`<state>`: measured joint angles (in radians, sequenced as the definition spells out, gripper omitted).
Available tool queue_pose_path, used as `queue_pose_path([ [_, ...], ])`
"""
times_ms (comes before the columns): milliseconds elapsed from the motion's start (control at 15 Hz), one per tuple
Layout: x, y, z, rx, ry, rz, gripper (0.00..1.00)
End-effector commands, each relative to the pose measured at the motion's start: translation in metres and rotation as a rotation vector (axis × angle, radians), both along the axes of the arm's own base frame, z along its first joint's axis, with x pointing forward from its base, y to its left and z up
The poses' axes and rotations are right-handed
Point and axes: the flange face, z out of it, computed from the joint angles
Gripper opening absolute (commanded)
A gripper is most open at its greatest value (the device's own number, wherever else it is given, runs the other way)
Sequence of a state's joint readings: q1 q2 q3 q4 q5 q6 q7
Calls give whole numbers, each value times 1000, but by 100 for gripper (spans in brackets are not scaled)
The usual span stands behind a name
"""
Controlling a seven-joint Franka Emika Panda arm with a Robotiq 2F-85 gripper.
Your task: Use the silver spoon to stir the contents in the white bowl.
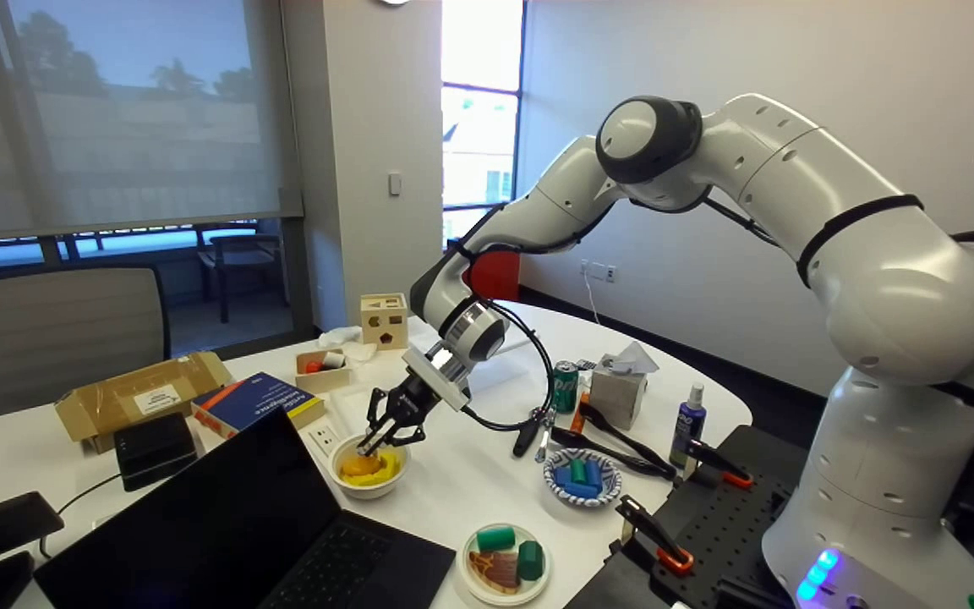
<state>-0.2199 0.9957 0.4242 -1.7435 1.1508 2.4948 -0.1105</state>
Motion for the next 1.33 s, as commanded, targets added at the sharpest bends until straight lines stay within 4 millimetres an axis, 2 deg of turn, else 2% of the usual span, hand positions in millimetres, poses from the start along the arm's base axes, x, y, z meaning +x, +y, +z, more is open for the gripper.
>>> queue_pose_path([
  [0, 9, 2, 5, -21, 20, -9, 4],
  [267, 10, 7, 0, 41, 50, 27, 4],
  [533, 12, 8, 8, 181, 43, 34, 4],
  [667, 12, 6, 11, 195, 47, 26, 4],
  [1000, 15, -3, 2, 20, 37, 15, 4],
  [1267, 15, 4, -7, -83, 56, 31, 4],
])
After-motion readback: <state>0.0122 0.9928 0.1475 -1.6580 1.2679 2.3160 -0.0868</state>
